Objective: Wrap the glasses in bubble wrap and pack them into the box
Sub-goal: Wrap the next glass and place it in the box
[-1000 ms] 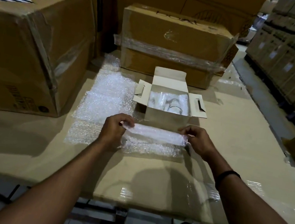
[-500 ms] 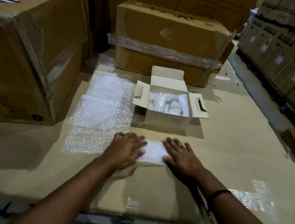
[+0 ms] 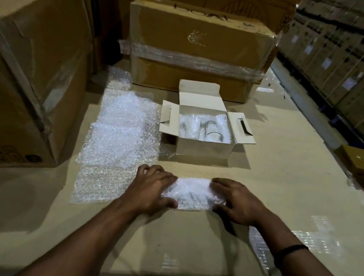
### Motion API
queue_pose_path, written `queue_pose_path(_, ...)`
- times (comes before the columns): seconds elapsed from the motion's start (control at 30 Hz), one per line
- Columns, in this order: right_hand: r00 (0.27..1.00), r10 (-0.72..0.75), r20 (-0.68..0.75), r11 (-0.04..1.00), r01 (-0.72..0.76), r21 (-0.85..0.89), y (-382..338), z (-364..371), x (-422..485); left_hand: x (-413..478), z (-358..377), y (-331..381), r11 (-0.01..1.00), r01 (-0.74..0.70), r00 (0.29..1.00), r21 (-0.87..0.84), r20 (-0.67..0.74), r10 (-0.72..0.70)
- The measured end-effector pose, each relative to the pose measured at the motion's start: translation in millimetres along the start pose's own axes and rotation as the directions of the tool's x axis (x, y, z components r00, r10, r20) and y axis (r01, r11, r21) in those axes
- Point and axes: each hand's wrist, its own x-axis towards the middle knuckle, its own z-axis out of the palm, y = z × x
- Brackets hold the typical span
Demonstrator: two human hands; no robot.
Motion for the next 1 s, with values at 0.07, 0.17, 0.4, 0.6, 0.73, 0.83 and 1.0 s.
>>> queue_pose_path(0.07, 1.000, 0.020, -0.007, 1.000, -0.020, -0.013, -4, -5, 1, 4, 2, 1, 1.000, -0.004, 1.000, 0.023, -0.019, 0.005)
queue_pose_path(0.17, 0.993, 0.113, 0.020, 0.993, -0.114, 0.024, -11, -19, 10, 15, 0, 5, 0.999, -0.050, 0.995, -0.009, -0.084, 0.049)
queue_pose_path(0.4, 0.988, 0.151, -0.037, 0.925, -0.128, 0.359, 2, -66, 37, 34, -11, 2, 0.927, 0.019, 0.898, -0.375, -0.400, -0.180)
queue_pose_path(0.6, 0.996, 0.085, -0.012, 0.785, -0.059, 0.616, 15, -129, 79, 57, -40, -5, 0.879, 0.105, 0.781, -0.465, -0.509, -0.362)
queue_pose_path(0.73, 0.962, 0.065, -0.266, 0.917, 0.047, 0.396, 23, -148, 138, 80, -46, -2, 0.940, 0.155, 0.768, -0.304, -0.561, -0.308)
queue_pose_path(0.83, 0.943, -0.074, -0.324, 0.988, 0.114, 0.107, 27, -147, 181, 99, -49, 1, 0.983, 0.148, 0.821, -0.105, -0.541, -0.181)
queue_pose_path(1.0, 0.949, -0.207, -0.236, 0.977, 0.189, -0.097, 27, -133, 228, 126, -55, -4, 0.972, 0.208, 0.894, 0.112, -0.424, -0.143)
